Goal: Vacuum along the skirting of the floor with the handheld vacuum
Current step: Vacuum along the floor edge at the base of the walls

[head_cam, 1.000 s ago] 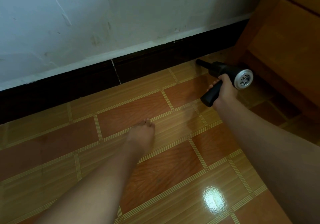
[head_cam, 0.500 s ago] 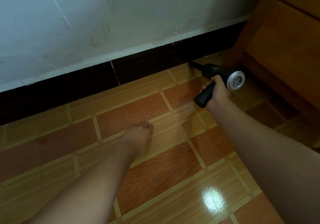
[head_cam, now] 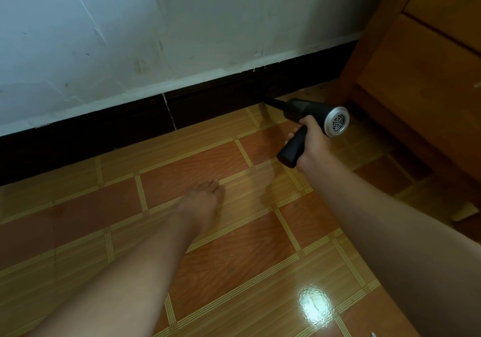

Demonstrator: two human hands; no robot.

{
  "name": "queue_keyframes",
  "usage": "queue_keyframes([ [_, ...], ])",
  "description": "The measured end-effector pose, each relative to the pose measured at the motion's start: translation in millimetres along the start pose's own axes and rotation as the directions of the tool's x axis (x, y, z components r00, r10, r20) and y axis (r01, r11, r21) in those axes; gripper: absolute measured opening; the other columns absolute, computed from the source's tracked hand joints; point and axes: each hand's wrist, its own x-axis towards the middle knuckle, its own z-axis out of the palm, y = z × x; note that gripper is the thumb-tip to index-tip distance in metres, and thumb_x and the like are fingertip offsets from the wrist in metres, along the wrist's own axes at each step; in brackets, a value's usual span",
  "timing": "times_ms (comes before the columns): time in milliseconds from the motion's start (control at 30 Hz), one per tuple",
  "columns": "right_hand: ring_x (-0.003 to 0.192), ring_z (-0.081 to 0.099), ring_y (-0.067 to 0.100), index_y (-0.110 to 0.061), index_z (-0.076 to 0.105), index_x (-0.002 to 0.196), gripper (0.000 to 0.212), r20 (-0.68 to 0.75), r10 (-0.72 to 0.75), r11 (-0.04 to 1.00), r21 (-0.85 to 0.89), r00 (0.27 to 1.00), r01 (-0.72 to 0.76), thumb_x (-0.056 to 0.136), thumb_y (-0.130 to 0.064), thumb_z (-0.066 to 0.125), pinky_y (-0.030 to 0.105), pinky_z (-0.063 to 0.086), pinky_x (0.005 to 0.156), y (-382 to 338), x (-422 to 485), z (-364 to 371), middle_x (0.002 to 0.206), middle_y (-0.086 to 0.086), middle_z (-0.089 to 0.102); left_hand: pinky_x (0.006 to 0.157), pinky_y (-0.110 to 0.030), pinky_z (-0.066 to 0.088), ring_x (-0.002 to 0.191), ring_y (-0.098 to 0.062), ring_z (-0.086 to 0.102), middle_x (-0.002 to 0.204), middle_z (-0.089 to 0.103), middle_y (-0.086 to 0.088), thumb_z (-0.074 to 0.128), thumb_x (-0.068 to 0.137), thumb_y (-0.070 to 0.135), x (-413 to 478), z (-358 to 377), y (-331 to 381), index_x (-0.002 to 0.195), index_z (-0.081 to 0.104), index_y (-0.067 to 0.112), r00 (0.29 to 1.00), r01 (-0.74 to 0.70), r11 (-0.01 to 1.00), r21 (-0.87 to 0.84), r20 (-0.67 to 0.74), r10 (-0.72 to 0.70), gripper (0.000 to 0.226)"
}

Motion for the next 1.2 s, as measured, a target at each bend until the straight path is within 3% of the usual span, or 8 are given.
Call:
queue_keyframes([
  [300,0.046,0.049,0.012,-0.01,0.053,0.071,0.012,-0.022,-0.047,0.999,0.023,0.999,0.048,0.08,-0.01,0.061,0.023,0.045,0.052,-13,-11,3,0.06,0.0,0.052,0.118,-0.03,0.003,0.148,-0.022,0.005,0.16,0.002,-0.012,0.038,0.097,0.014,-9,0,-9,0.152,0.005,0.008,0.999,0.045,0.999,-0.016,0.03,-0.044,0.065],
  [633,0.044,0.047,0.012,-0.01,0.052,0.069,0.015,-0.002,-0.059,0.98,0.188,0.998,0.059,0.079,-0.01,0.062,0.021,0.044,0.05,-34,-21,6,0.057,0.0,0.052,0.12,-0.031,0.008,0.147,-0.024,0.011,0.159,0.005,-0.015,0.043,0.096,0.018,-17,11,-14,0.152,0.003,0.007,0.998,0.059,0.996,-0.074,0.028,-0.057,0.069],
  [1200,0.047,0.049,0.011,-0.012,0.054,0.072,0.011,0.082,-0.016,0.999,0.047,0.996,0.012,0.079,-0.013,0.063,0.022,0.045,0.052,-10,-45,10,0.062,-0.002,0.053,0.119,-0.031,0.012,0.147,-0.025,0.012,0.159,0.009,-0.013,0.043,0.097,0.02,-37,11,-39,0.152,0.008,0.007,0.991,0.117,0.99,-0.073,0.066,-0.113,0.066],
])
